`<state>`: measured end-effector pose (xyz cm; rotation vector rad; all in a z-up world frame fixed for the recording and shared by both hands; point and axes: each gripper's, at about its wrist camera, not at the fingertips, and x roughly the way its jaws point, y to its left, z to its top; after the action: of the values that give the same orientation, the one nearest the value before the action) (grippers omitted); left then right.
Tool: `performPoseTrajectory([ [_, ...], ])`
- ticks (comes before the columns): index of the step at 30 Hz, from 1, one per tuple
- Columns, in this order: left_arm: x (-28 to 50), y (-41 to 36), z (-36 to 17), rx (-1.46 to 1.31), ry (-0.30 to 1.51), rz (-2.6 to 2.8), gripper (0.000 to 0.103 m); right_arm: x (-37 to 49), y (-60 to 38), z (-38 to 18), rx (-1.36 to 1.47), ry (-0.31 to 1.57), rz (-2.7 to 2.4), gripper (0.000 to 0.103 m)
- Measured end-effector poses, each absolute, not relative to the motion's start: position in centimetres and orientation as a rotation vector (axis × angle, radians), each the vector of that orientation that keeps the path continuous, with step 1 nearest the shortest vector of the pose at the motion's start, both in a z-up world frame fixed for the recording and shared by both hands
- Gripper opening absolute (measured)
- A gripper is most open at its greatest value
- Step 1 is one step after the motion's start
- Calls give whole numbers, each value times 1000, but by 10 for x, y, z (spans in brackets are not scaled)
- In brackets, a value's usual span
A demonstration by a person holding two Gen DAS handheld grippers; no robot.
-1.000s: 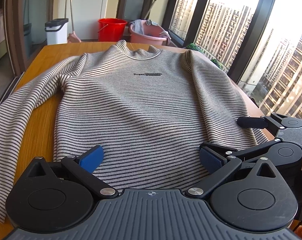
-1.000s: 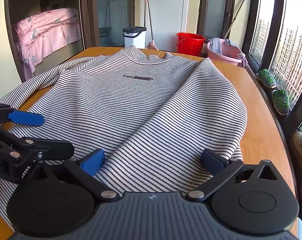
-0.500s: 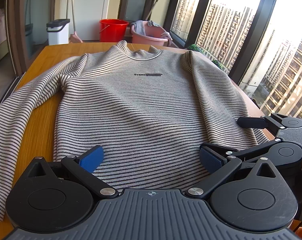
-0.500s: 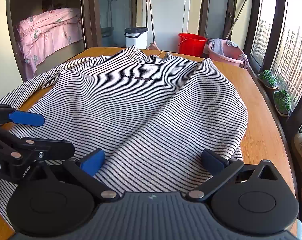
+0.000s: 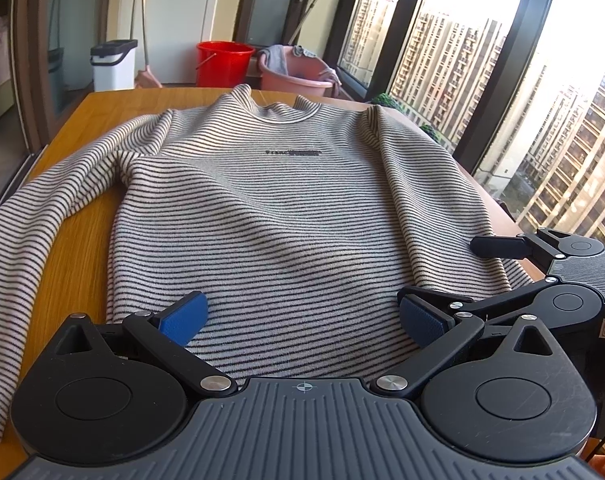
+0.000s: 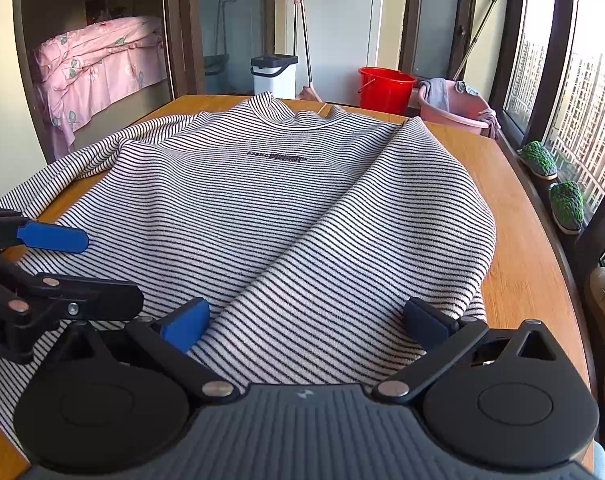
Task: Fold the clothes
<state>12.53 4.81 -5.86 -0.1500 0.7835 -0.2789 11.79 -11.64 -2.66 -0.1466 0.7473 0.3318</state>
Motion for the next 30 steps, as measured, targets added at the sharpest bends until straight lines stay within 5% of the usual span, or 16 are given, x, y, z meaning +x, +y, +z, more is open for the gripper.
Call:
performPoseTrajectory([
  [18,96,122,-24,-190,592,61,103,118,-117,-26,-154,748,332,103],
  [30,118,156,-50,-348,720,94,103,119,-119,-26,-146,743,340,103],
])
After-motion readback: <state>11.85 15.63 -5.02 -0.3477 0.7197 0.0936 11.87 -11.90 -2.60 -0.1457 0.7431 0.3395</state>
